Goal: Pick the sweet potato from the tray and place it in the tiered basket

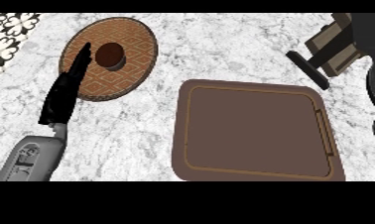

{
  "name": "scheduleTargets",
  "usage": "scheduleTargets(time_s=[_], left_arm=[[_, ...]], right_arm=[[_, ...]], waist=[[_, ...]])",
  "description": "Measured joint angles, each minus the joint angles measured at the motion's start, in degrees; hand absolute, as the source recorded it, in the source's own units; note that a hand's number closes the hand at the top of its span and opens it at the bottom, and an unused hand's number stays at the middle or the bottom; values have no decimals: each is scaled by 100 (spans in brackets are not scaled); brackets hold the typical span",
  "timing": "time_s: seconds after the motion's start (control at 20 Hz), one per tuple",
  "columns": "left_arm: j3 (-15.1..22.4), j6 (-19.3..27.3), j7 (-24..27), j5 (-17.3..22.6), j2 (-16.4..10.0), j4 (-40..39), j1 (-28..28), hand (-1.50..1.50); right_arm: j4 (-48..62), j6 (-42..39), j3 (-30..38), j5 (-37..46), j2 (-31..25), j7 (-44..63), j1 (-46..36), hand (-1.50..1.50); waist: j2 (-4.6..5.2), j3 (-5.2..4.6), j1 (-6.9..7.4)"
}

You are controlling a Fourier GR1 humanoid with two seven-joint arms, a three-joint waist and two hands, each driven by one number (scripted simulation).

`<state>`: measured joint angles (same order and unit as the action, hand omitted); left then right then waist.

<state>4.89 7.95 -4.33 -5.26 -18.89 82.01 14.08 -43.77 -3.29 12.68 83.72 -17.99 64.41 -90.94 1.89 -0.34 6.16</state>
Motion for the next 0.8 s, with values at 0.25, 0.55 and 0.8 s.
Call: scheduleTargets(time_s=[0.25,0.55,0.8], left_arm=[[-24,-4,3,-11,7,-36,26,0],[-62,25,-32,-13,30,30,8,0],[-107,35,-38,-22,23,-3,-40,0]], right_arm=[[889,140,331,114,-287,-179,-494,150],[1835,151,319,483,-696,-375,-669,150],[2481,-137,139,873,-1147,-481,-793,150]], waist=[[15,6,-21],[7,11,-87],[-13,13,-163]])
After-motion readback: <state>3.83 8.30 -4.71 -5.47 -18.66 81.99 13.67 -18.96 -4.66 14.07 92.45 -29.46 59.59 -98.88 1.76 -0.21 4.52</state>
